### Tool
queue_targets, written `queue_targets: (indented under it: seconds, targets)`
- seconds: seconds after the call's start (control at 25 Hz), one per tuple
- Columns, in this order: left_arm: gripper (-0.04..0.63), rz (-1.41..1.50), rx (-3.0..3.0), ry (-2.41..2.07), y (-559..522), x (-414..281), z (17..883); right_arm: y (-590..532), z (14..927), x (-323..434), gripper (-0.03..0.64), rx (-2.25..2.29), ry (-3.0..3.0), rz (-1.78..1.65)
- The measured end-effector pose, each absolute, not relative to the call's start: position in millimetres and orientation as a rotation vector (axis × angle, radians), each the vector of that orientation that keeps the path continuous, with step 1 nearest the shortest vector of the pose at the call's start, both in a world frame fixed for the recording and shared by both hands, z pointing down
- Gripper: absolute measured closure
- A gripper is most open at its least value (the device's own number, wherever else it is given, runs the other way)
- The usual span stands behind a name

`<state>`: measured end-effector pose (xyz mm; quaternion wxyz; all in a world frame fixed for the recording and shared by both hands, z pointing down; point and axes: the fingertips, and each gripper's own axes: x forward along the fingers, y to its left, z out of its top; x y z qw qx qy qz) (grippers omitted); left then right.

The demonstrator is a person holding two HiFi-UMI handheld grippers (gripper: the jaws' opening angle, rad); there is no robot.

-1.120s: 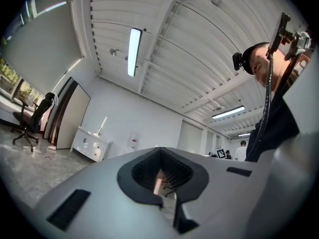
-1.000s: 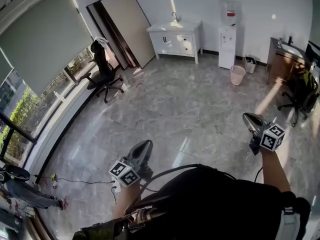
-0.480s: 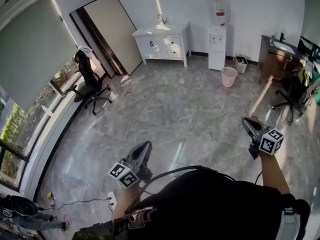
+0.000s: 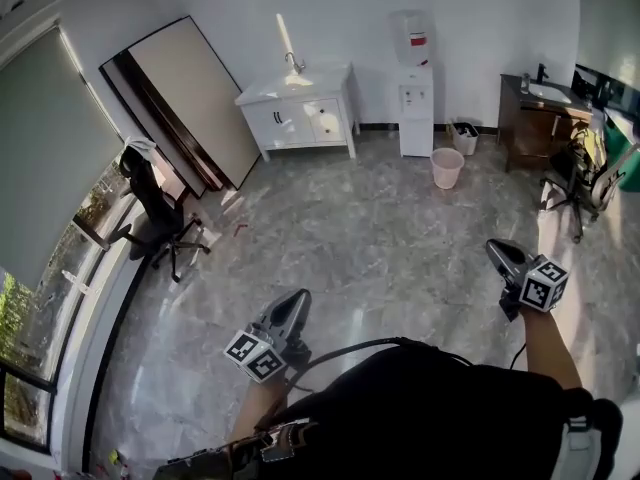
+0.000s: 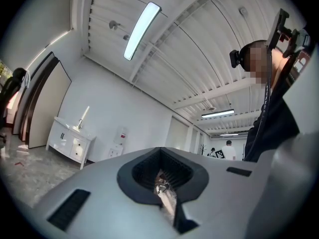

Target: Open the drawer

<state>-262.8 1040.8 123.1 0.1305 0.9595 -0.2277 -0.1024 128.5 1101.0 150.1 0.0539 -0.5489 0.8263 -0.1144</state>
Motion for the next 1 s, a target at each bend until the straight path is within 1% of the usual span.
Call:
queue_targets:
  seconds: [0.28,0.52,0.8,1.0]
  targets:
    - [0.595,-0.269,2.75,-0.587,953,-253,147,1031,175,123,0.615,-1.723,2.496,-0.426]
    - [0.595,-0.234,2.716,-0.615,892,-222,167,962,195,163,0.615,-1.713,2.48,-0.477]
    - [0.595,-0.273,2.698,-0.758,801,-141,165,832,210,244,0.615,-1.567,2.583,-0.489]
    - [0.595,-0.296,2.696,-0.835,743,-66,147,742,189,302,0.615,-1.438,2.708,-0.436]
